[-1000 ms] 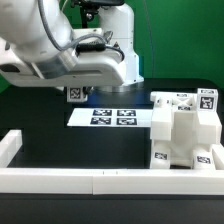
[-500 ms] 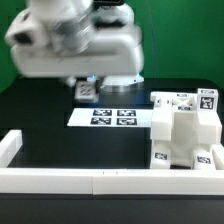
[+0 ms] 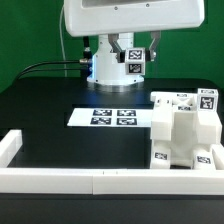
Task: Assemble chair
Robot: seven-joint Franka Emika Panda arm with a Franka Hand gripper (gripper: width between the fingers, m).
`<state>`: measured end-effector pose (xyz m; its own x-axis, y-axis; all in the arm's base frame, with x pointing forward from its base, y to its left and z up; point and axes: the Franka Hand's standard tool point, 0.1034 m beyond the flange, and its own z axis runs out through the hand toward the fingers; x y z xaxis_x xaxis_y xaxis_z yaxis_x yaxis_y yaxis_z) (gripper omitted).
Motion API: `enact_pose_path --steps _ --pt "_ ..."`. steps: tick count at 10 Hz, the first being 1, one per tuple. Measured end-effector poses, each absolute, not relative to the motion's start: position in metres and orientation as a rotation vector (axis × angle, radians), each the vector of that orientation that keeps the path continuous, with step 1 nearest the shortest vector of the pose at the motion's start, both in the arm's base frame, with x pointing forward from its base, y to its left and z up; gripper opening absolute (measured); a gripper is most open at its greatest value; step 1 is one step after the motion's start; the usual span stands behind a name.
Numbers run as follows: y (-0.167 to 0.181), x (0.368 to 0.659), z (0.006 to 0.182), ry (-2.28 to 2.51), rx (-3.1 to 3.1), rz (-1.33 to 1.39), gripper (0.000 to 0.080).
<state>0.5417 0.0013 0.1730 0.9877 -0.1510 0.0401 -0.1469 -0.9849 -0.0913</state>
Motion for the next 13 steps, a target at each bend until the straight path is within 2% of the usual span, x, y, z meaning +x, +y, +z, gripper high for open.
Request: enact_pose_path --steps 2,4,5,6,9,13 --pt "0.003 0.548 0.172 0.229 -3.053 -0.318 0.0282" --pt "0.028 0.536 0.158 0.292 -3.009 -0.615 0.0282" --pt "0.039 0.532 0.149 0.311 -3.000 -0.664 0.0282" --pt "0.050 0.531 0.144 0.307 -2.996 -0.648 0.0282" --pt "0.050 0.530 0.143 0.295 -3.002 -0.650 0.0282" --pt "0.057 0.533 0.129 0.275 -3.016 -0.666 0.0284"
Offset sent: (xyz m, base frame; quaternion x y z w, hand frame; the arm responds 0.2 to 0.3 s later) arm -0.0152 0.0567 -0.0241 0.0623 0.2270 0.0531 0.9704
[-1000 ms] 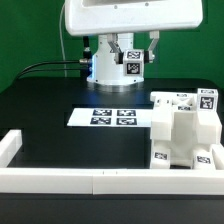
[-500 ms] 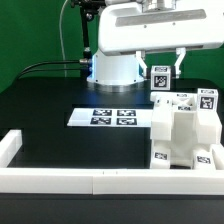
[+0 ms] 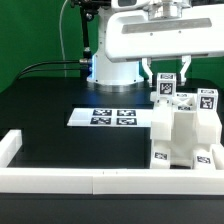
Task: Assemble chair
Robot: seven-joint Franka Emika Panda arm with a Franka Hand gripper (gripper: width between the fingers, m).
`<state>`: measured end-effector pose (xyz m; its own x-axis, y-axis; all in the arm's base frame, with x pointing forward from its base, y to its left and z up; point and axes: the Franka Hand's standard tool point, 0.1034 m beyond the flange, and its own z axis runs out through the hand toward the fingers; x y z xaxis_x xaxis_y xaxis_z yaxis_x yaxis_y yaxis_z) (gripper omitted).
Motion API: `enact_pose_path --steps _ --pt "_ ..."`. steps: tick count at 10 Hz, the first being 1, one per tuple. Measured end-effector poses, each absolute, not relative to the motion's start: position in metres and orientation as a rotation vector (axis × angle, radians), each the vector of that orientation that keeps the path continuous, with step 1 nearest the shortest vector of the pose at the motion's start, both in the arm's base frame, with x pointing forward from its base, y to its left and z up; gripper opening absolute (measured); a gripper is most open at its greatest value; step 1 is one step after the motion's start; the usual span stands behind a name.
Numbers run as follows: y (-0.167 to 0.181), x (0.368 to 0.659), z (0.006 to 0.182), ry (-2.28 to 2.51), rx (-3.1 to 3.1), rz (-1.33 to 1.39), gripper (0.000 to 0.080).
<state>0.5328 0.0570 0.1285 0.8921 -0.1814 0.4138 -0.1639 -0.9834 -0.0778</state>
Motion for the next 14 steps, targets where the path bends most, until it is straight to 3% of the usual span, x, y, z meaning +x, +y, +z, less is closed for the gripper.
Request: enact_pose_path --steps 9,14 --pt "0.057 0.540 0.124 0.252 -3.015 -0.788 0.0284" --pt "0.064 0.525 0.126 0.233 -3.017 -0.732 0.0284"
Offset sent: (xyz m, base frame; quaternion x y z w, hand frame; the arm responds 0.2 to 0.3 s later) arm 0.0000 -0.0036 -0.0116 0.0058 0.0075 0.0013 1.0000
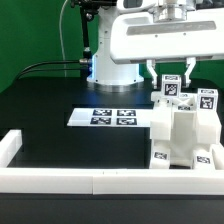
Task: Assemble chair
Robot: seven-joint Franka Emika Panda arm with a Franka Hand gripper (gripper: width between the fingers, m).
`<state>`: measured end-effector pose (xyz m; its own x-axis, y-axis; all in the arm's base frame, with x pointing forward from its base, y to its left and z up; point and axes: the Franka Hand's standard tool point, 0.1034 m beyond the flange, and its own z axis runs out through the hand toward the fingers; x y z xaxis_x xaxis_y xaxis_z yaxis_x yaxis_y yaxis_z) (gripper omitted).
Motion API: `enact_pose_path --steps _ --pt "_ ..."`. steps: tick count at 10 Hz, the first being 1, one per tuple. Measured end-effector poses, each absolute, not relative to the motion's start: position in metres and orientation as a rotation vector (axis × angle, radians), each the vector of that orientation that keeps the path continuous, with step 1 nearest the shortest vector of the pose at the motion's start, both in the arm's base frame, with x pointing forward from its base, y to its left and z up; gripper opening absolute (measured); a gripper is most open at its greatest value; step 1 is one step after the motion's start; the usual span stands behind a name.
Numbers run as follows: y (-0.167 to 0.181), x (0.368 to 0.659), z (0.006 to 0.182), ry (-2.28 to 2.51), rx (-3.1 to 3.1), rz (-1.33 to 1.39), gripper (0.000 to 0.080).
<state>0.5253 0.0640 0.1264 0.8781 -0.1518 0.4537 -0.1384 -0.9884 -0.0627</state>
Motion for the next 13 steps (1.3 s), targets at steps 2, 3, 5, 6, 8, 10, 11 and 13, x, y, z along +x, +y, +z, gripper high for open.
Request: enact_pose_path --steps 2,3,5,6,8,10,11,13 --pt "0.0590 0.5265 0.1247 0.229 -3.022 -0.765 0.0284" --pt "0.0573 0.5266 0.1218 0.227 -3.026 -0.780 0.0284" --pt "0.0561 0.5260 0.1167 0.223 -3.032 -0.789 0.0284" --pt "0.0557 0.5270 0.1168 0.222 -3.031 -0.802 0.0284" --pt "0.0560 0.5281 0.1168 0.221 -3.031 -0.810 0.0284" --pt "0.0559 0.5281 0.1168 0.220 -3.031 -0.809 0.0284" --pt "0.0559 0.5280 0.1166 0.220 -3.031 -0.809 0.0284" --pt "0.0559 0.5280 0.1166 0.220 -3.031 -0.809 0.0514"
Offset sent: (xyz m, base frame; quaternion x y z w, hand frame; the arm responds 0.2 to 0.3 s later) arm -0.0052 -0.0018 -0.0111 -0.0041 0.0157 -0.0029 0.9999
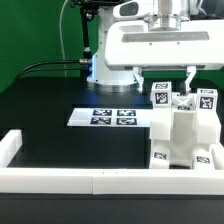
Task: Assemble chair
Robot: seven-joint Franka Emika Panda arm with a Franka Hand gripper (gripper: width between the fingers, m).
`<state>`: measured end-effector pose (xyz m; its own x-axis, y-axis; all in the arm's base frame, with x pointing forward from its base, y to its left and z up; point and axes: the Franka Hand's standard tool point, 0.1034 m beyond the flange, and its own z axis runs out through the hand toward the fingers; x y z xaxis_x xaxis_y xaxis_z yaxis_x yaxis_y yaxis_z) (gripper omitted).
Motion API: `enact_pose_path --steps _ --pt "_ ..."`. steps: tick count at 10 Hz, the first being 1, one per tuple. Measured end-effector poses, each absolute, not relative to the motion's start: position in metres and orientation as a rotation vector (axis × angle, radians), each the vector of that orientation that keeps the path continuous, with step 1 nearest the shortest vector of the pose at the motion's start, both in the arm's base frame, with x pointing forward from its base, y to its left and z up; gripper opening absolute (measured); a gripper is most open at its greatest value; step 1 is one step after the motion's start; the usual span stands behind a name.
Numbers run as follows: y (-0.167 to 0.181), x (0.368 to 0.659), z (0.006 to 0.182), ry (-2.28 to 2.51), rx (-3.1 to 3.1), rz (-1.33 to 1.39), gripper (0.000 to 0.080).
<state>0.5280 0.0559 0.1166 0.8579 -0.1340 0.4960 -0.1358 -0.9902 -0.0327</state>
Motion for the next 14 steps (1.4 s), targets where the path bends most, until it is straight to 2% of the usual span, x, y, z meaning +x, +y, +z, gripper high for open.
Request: enact_pose_path --steps 1,2,4,5,6,7,9,10,11,12,13,14 --pt "0.056 0.528 0.116 -0.220 3.025 0.806 0.0624" --pt "0.057 0.527 0.115 -0.223 3.046 0.754 0.0624" --pt "0.052 0.538 0.131 -0.256 3.082 0.699 0.0644" --pt "0.052 0.536 0.129 -0.274 3.135 0.539 0.0648" --pt "0.052 0.542 0.134 -0.300 3.187 0.373 0.0648" --pt "0.050 0.549 0.136 -0.306 3.192 0.354 0.0648" --pt "0.051 0.539 0.129 -0.335 3.237 0.057 0.0648" --pt "0.051 0.542 0.125 -0.348 3.239 0.018 0.0648" --pt "0.050 0.540 0.120 -0.360 3.231 0.056 0.0527" --pt "0.049 0.540 0.119 -0.378 3.228 0.053 0.0527" --pt "0.049 0.540 0.119 -0.393 3.226 0.052 0.0359" --pt "0.049 0.540 0.119 -0.394 3.225 0.052 0.0281"
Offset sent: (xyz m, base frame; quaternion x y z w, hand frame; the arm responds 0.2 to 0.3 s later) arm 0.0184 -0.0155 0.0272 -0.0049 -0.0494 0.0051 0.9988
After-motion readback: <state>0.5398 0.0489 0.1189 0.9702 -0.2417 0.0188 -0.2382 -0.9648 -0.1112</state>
